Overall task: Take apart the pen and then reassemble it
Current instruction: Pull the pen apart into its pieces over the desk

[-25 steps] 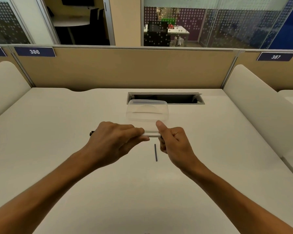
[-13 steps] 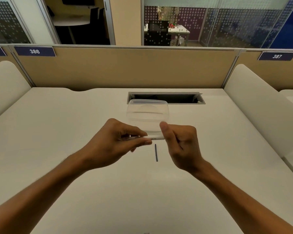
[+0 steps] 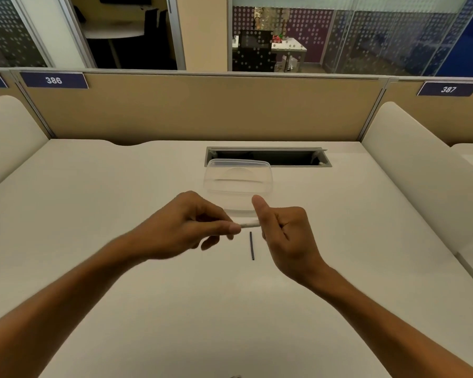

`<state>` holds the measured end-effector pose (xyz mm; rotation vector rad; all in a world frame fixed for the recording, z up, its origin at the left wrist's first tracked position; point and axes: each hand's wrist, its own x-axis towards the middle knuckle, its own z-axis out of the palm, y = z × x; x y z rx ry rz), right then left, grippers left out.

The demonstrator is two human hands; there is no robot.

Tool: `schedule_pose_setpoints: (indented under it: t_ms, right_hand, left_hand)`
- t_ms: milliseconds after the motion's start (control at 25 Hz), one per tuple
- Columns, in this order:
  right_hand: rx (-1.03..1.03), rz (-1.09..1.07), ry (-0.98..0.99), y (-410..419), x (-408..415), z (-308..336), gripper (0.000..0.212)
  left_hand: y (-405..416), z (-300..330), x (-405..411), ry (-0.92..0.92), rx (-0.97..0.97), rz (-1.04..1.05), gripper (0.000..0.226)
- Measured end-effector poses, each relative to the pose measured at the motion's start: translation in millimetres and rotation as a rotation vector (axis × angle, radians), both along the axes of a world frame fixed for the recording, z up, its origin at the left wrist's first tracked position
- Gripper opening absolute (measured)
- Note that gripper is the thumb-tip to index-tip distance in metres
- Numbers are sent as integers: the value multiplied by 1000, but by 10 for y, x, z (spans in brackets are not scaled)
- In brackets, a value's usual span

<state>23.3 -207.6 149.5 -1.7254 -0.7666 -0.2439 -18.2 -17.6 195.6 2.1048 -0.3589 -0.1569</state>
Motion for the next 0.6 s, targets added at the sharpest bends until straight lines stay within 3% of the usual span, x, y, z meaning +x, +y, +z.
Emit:
schedule_pose_setpoints:
  t_ms: [120, 200, 240, 320, 400, 480, 600]
  right_hand:
    - [-136, 9, -623, -38, 51, 42, 58]
    - [-129, -8, -749, -42, 95, 21, 61]
    - [-126, -18, -693, -40, 111, 5, 60]
    - [-112, -54, -395, -20, 95, -43, 56]
    - [-66, -46, 26, 7, 73, -113, 56]
    - [-45, -41, 323, 40, 80, -178, 57]
    - [-61, -67, 428, 73, 86, -210, 59]
  left_hand:
    - [103, 111, 19, 410, -108, -192, 28]
    - [98, 105, -13, 447, -107, -225, 26]
    - [76, 84, -26, 400, -104, -177, 27]
    - [28, 7, -43, 149, -37, -8, 31]
    - [10, -95, -64, -237, 189, 103, 33]
    - [-15, -168, -103, -532, 470, 90, 31]
    - [-118, -266, -136, -625, 617, 53, 19]
